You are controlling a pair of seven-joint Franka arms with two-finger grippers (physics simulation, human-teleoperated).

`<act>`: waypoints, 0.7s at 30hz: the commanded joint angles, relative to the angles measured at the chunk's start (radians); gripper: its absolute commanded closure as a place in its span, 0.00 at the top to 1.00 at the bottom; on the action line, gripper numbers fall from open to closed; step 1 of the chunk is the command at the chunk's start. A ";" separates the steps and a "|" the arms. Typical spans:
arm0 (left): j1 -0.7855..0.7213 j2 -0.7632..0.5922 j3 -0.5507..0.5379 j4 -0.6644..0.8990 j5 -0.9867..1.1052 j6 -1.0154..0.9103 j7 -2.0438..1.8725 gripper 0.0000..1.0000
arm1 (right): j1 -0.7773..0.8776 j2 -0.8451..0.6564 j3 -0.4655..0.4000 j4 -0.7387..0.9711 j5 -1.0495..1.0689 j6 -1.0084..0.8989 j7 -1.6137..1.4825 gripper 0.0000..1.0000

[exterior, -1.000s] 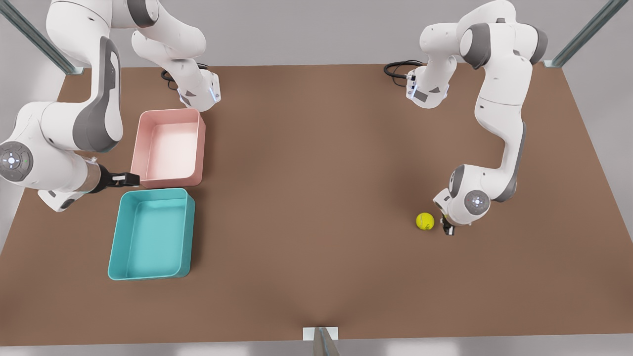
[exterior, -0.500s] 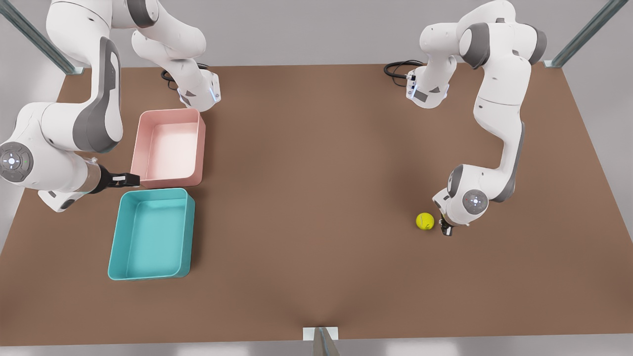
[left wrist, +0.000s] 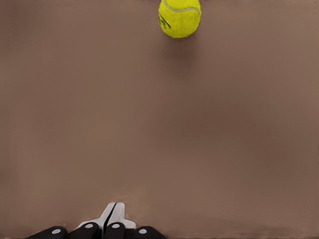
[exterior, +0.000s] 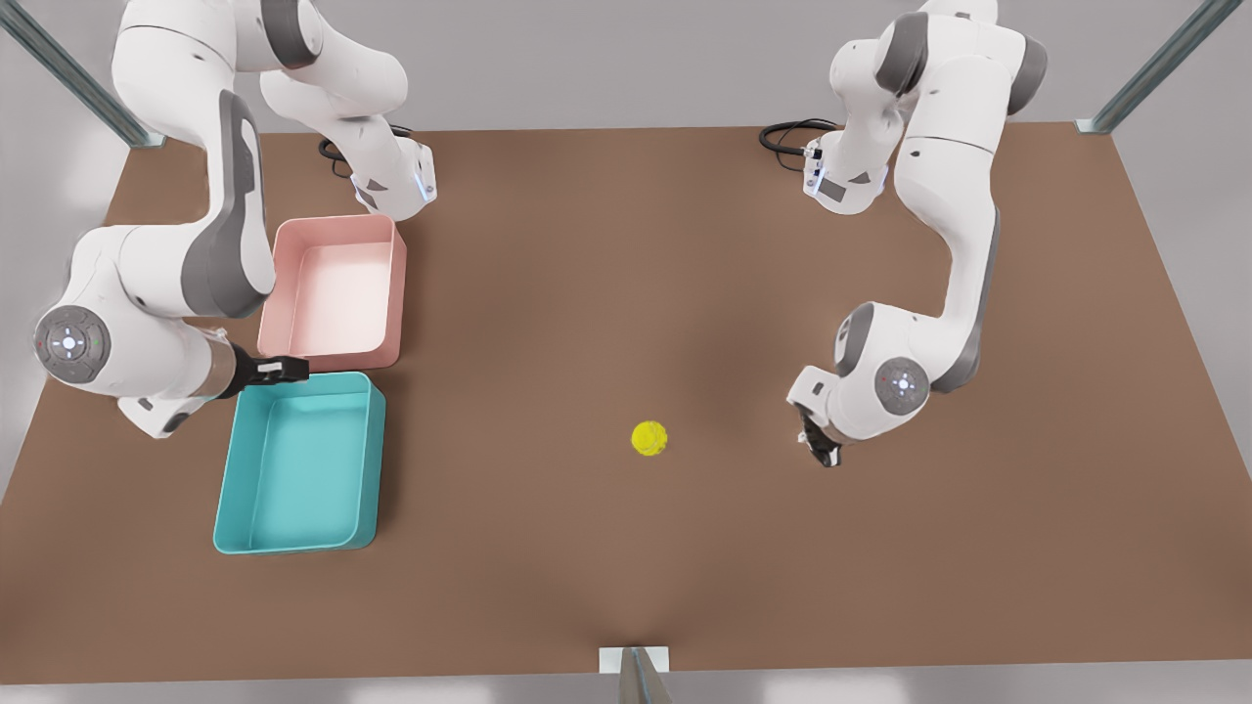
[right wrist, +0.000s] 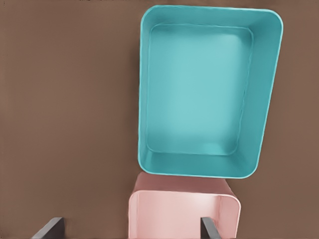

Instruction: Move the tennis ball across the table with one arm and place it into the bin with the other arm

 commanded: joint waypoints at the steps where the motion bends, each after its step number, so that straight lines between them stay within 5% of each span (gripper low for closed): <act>1: -0.001 -0.023 0.014 0.142 0.092 -0.424 -0.594 0.21 | 0.126 0.060 0.002 0.015 0.046 0.133 0.219 1.00; 4: 0.013 -0.076 0.021 0.472 0.102 -0.861 -0.962 0.21 | 0.235 0.118 0.002 0.018 0.052 0.239 0.378 1.00; 5: 0.048 -0.102 0.030 0.529 0.095 -0.964 -0.973 0.32 | 0.252 0.124 0.002 0.018 0.052 0.252 0.401 1.00; 6: 0.045 -0.152 0.028 0.459 0.127 -0.983 -0.977 1.00 | 0.258 0.133 0.003 0.018 0.055 0.271 0.446 1.00; 8: 0.049 -0.230 0.054 0.374 0.019 -0.816 -1.583 1.00 | 0.303 0.162 0.003 0.021 0.053 0.324 0.529 1.00; 9: 0.043 -0.306 0.110 0.268 -0.051 -0.725 -1.582 1.00 | 0.318 0.185 0.002 0.021 0.053 0.363 0.542 1.00; 21: 0.049 -0.212 0.114 0.293 -0.037 -0.736 -1.527 1.00 | 0.332 0.337 0.002 -0.069 0.107 0.656 0.562 1.00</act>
